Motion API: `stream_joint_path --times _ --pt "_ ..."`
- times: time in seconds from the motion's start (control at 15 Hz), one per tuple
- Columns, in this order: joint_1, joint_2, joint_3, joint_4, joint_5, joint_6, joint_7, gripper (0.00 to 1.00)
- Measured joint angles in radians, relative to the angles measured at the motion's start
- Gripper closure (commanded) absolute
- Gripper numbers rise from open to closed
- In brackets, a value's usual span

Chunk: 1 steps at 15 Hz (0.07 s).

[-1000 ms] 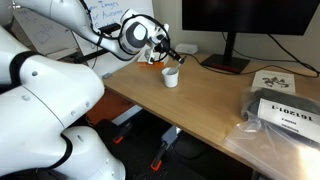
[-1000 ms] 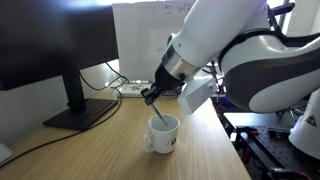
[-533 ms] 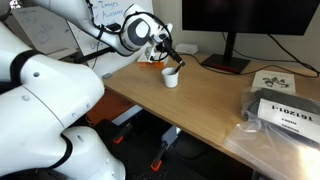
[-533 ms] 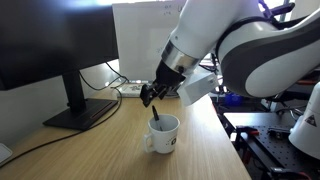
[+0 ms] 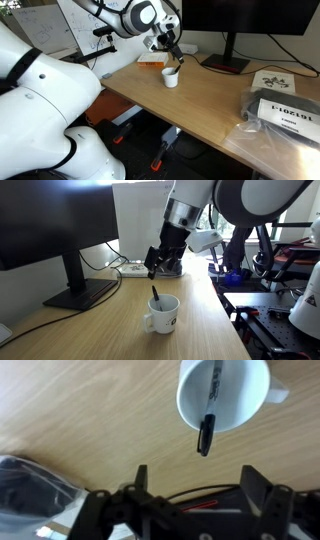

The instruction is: Pick up the pen and put it in the cup

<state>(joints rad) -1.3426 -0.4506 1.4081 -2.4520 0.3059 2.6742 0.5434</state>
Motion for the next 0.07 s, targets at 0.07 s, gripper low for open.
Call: stream_joint_path --times 0.07 --pt "0.032 0.029 -0.037 0.001 -0.014 -0.027 -0.021 0.0"
